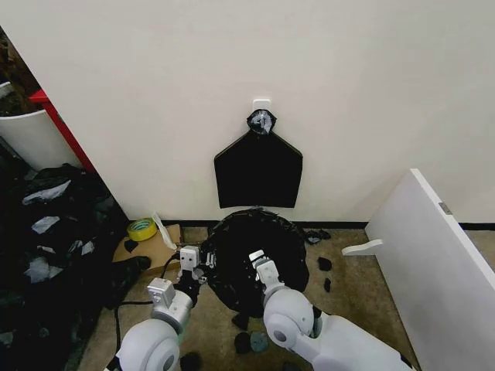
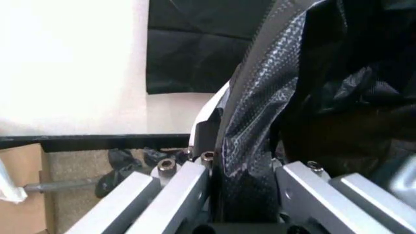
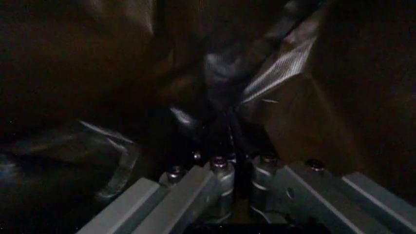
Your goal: Place the garbage bag over the trash bin.
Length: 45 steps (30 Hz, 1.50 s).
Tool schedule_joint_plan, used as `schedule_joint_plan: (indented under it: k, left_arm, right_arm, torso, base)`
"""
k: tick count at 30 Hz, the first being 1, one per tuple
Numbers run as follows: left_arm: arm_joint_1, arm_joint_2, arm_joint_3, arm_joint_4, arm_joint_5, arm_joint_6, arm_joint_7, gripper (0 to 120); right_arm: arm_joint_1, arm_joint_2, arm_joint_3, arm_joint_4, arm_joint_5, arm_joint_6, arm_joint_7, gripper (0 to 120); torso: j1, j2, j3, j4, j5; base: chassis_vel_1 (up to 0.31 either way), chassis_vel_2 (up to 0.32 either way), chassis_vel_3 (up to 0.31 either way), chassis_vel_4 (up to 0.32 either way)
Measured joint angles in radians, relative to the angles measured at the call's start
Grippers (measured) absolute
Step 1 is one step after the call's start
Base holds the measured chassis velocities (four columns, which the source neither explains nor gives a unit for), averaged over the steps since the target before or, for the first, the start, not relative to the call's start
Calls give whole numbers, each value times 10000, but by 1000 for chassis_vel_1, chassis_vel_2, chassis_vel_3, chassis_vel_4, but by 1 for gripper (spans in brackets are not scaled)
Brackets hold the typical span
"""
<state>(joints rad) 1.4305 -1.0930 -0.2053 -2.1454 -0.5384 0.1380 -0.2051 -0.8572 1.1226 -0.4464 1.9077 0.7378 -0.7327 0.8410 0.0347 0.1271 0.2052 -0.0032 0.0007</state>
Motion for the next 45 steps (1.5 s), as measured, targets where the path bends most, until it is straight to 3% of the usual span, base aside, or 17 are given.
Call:
schedule_joint_plan:
  k: [7,12,18,22,29,45]
  left_arm:
    - [90,-41,60,-121,2,-7,43,0]
    - [76,36,10,-115,-4,-37,45,0]
    - [-76,24,24,40,-74,-42,68,0]
    - [-175,53,23,197,-121,-66,66,0]
    - [-209,89,17,214,-164,-73,66,0]
    - [-92,-37,15,153,-162,-98,66,0]
  right_arm:
    - [63,203,98,-993,-1761,16,-658,0]
    - [161,210,402,-835,-2213,239,-913,0]
    - [13,-5,523,-32,-2073,802,-1136,0]
    - [-442,-296,481,835,-1167,1434,-1387,0]
    - [-820,-372,262,1009,-761,961,-1059,0]
    - [60,812,1063,-764,-2777,2526,-1805,0]
  torso:
    - [0,0,0,0,2]
    - [0,0,0,1,0]
    - [0,0,0,-1,-2]
    - [0,0,0,0,-1]
    - [0,0,0,-1,0]
    - [0,0,0,1,0]
  base:
    - [0,0,0,0]
    - [0,0,0,0]
    - [0,0,0,0]
    - [0,0,0,0]
    - [0,0,0,0]
    - [0,0,0,0]
